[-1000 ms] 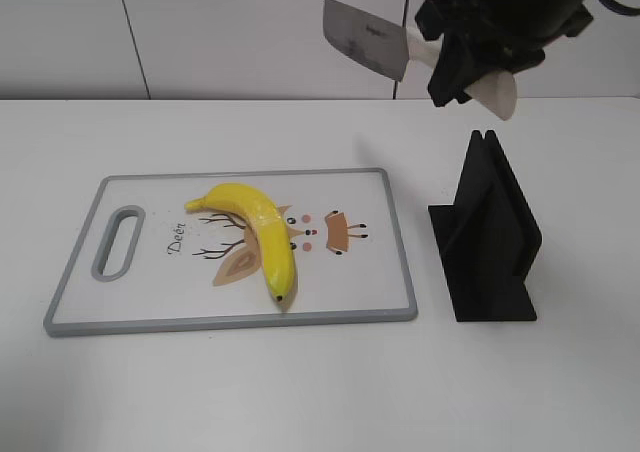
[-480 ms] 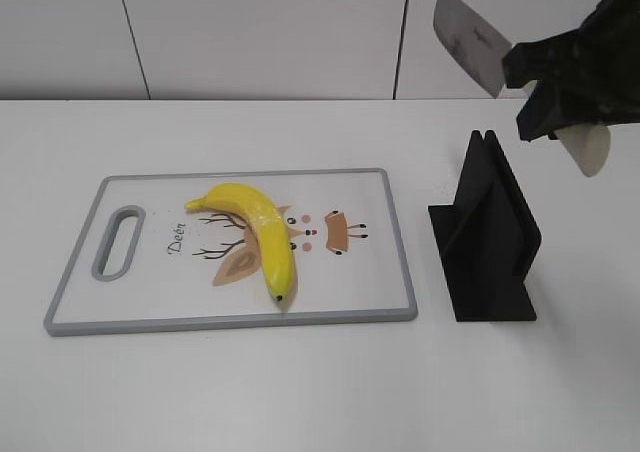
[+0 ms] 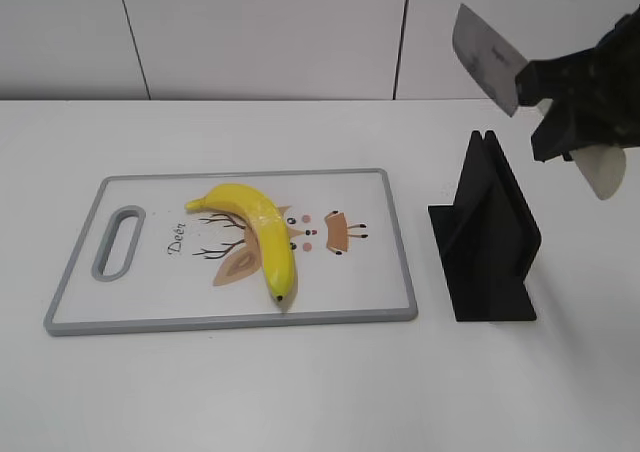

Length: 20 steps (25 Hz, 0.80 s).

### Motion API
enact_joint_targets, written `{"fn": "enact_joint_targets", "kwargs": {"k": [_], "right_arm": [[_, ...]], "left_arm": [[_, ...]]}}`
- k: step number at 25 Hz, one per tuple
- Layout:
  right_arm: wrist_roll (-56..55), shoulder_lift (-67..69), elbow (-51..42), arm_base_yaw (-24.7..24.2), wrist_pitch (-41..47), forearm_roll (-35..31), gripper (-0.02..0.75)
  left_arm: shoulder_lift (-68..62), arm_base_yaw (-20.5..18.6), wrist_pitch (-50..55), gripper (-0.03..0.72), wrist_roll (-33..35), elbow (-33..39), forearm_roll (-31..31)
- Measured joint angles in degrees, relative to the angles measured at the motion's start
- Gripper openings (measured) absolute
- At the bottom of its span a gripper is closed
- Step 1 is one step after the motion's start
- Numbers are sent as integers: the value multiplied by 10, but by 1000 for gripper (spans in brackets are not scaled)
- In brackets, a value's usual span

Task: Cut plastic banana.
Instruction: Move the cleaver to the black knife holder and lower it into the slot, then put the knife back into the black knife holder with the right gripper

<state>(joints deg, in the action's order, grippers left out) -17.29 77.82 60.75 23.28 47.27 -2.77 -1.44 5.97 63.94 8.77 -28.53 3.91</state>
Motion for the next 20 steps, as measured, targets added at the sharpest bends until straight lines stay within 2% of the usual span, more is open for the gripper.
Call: {"fn": "enact_joint_targets", "kwargs": {"k": [6, 20], "right_arm": [[-39, 0, -48, 0, -13, 36, 168], [-49, 18, -134, 1, -85, 33, 168]], "left_arm": [[17, 0, -11, 569, 0, 5, -4], [17, 0, -15, 570, 0, 5, -4]]}}
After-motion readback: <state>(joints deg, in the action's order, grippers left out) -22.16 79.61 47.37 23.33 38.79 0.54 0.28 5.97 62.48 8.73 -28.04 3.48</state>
